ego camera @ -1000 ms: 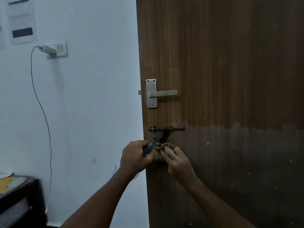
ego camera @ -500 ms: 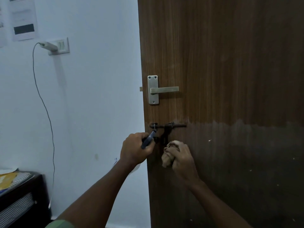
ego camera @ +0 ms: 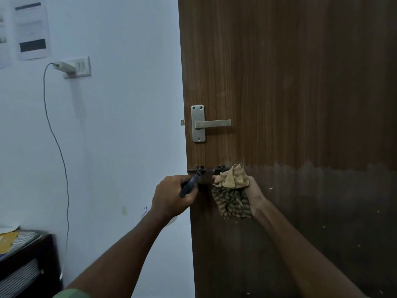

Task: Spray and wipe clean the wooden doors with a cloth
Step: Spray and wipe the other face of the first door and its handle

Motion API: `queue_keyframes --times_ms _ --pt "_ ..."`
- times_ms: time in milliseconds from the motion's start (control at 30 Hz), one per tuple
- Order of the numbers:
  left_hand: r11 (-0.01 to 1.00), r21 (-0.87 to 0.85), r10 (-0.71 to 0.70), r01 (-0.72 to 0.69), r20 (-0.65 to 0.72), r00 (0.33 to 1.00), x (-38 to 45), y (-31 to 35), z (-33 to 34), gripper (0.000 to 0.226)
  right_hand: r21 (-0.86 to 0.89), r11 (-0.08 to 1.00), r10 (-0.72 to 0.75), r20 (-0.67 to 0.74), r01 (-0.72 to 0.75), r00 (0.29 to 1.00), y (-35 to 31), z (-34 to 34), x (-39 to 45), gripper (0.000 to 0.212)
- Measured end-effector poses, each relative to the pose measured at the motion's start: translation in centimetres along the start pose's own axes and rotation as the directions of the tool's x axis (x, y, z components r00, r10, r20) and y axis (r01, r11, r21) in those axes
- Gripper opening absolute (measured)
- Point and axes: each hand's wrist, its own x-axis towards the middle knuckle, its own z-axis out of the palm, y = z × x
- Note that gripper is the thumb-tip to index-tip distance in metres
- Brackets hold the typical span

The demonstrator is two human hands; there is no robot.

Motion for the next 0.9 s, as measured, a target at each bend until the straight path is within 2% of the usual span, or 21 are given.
queue_keyframes --times_ms 100,167,233,300,367,433,533,567,633,667,733,767,800,833,867,900 --pt "0.999 -0.044 -0.03 0.029 -0.034 0.999 0.3 0.0 -0.2 0.043 0.198 0.98 -0.058 0.138 0.029 0.989 -2.1 1.8 -0.1 0.057" --pt "0.998 -0.044 -0.052 0.05 -0.034 0.998 0.5 0.2 -0.5 0.035 0.219 0.973 -0.092 0.101 0.068 0.991 -2.9 2.8 0.1 0.049" --pt "0.997 -0.042 -0.064 0.063 -0.032 0.997 0.8 0.2 -0.7 0.034 0.158 0.982 -0.12 0.081 0.107 0.989 -3.0 3.2 0.8 0.049" --pt "0.997 -0.04 -0.068 0.067 -0.018 0.998 1.1 0.5 -0.8 0.034 0.072 0.971 -0.224 -0.036 0.226 0.974 -3.2 3.4 1.2 0.036" --pt "0.998 -0.029 -0.062 0.062 -0.004 0.998 1.5 0.6 -0.9 0.038 -0.023 0.926 -0.372 -0.208 0.376 0.905 -3.7 3.7 1.0 0.027" --pt "0.998 -0.012 -0.069 0.069 0.003 0.998 1.9 0.8 -0.9 0.045 -0.111 0.868 -0.49 -0.346 0.484 0.8 -4.4 3.8 1.1 0.025" --pt "0.994 0.017 -0.111 0.111 0.027 0.993 2.5 1.2 -1.1 0.046 -0.235 0.791 -0.599 -0.483 0.565 0.638 -4.5 3.8 1.7 0.029" --pt "0.992 0.035 -0.124 0.123 0.032 0.992 2.6 1.4 -1.1 0.045 -0.336 0.747 -0.658 -0.497 0.574 0.566 -4.3 3.7 2.0 0.029" --pt "0.991 0.052 -0.128 0.126 0.04 0.991 2.7 1.6 -1.1 0.042 -0.603 0.581 -0.813 -0.403 0.546 0.42 -3.9 3.5 2.3 0.028" --pt "0.992 0.053 -0.12 0.118 0.04 0.992 2.7 1.6 -1.0 0.042 -0.721 0.467 -0.877 -0.301 0.512 0.375 -3.7 3.3 2.6 0.029" --pt "0.995 0.045 -0.095 0.093 0.03 0.995 2.8 1.5 -1.1 0.044 -0.867 0.196 -0.912 0.011 0.458 0.411 -3.2 3.2 3.4 0.034" --pt "0.996 0.04 -0.084 0.083 0.024 0.996 2.9 1.4 -1.1 0.045 -0.89 -0.018 -0.868 0.24 0.456 0.434 -3.0 3.3 3.9 0.034" --pt "0.996 0.034 -0.077 0.076 0.016 0.997 2.9 1.2 -1.1 0.045 -0.852 -0.263 -0.769 0.468 0.453 0.435 -3.0 3.5 4.4 0.03" --pt "0.997 0.023 -0.07 0.07 0.006 0.998 3.0 1.1 -1.2 0.045 -0.763 -0.47 -0.647 0.64 0.444 0.414 -3.2 3.6 5.1 0.026" --pt "0.998 0.007 -0.065 0.065 -0.006 0.998 3.1 0.9 -1.2 0.046 -0.683 -0.595 -0.564 0.73 0.423 0.386 -3.5 3.7 5.8 0.023" --pt "0.998 -0.007 -0.062 0.062 -0.019 0.998 3.2 0.8 -1.2 0.046 -0.664 -0.634 -0.556 0.748 0.397 0.363 -4.0 4.0 6.4 0.022"
